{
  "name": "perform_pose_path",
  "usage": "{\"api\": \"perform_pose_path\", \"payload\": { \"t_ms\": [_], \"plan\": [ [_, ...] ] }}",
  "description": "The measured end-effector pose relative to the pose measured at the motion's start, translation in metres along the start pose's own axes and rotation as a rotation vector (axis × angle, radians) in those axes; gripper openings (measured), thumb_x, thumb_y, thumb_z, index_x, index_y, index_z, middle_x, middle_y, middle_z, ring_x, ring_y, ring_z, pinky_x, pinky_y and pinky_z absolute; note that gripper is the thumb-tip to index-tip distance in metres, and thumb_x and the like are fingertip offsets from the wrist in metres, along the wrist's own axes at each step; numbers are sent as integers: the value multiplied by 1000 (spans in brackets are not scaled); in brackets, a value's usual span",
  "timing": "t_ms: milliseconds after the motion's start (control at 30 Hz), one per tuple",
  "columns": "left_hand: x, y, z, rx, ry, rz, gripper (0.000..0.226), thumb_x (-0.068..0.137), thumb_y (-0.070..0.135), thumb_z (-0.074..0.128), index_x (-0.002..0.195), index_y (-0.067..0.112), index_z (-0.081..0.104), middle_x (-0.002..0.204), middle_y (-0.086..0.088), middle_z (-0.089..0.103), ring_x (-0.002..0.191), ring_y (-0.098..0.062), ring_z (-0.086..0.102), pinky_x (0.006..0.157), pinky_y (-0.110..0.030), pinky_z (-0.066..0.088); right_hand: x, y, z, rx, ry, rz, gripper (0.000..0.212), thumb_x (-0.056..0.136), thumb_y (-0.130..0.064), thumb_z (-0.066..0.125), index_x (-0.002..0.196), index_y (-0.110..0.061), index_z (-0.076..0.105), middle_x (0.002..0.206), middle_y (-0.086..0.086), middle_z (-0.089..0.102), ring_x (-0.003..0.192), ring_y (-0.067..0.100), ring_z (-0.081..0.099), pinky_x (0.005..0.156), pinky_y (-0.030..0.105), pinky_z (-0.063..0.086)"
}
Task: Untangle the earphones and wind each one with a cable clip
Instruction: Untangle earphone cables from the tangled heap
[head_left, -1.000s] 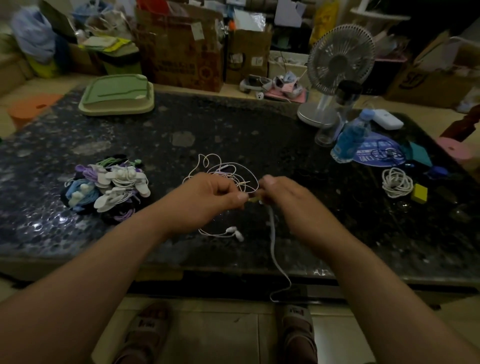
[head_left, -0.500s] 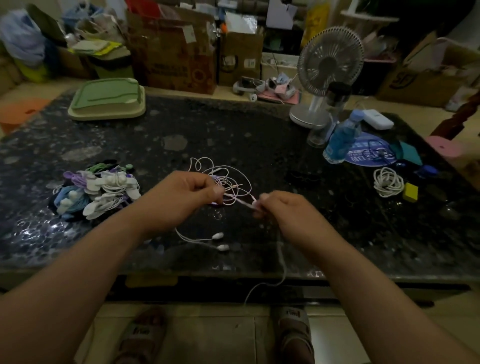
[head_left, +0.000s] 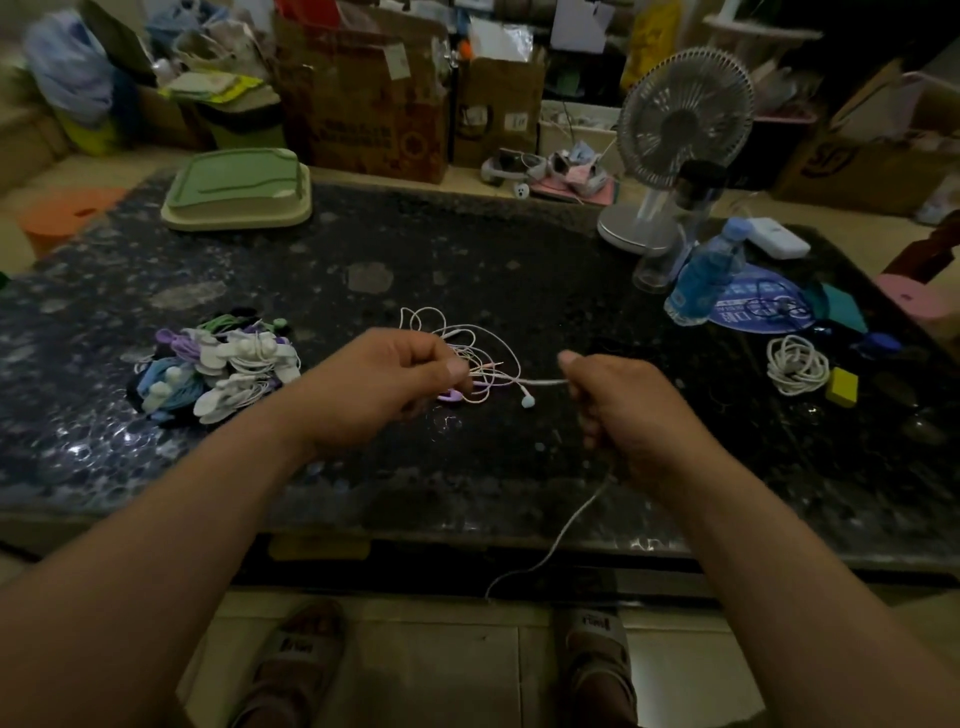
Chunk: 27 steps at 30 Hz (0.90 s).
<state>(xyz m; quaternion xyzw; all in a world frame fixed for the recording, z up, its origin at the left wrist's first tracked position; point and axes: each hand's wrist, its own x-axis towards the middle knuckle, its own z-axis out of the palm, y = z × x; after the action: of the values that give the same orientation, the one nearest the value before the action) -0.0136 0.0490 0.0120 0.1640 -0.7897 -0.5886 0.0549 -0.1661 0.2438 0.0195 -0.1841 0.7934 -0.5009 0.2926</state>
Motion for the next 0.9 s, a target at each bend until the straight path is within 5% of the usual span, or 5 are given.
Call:
{"api": "perform_pose_path", "payload": {
  "t_ms": [133,300,433,733,900],
  "plan": [
    [2,3,14,121,-72,49,19,102,29,63,95,16,76,64,11,59,58,-4,49,58,-19,41,-17,-5,18,-196,-98,-187,45,104,-61,42,102,-28,72,95,-9,72,87,8,66,78,30,50],
    [5,0,23,260,-90,84,17,99,6,63,85,13,71,73,-1,67,66,-6,56,67,-30,47,-21,-6,37,-299,-309,-236,49,103,-59,49,96,-15,70,66,-8,54,57,6,49,59,31,42],
    [5,-6,15,219,-134,62,9,99,33,69,97,27,75,84,3,73,75,-22,66,73,-40,52,-10,-8,24,-256,-232,-206,50,98,-56,60,83,-10,71,65,0,50,60,13,43,60,35,34],
    [6,-10,15,337,-135,49,15,102,29,65,88,28,72,66,5,59,61,-5,48,59,-28,40,-8,-4,19,-210,-259,-199,35,104,-47,55,100,-18,74,83,2,75,72,17,69,65,23,52],
    [3,-7,17,331,-128,63,14,102,26,65,90,25,71,67,8,60,61,-3,49,59,-21,41,-7,-1,19,-266,-317,-180,25,101,-36,65,98,-12,70,67,-5,57,61,9,50,59,29,42]
  ]
}}
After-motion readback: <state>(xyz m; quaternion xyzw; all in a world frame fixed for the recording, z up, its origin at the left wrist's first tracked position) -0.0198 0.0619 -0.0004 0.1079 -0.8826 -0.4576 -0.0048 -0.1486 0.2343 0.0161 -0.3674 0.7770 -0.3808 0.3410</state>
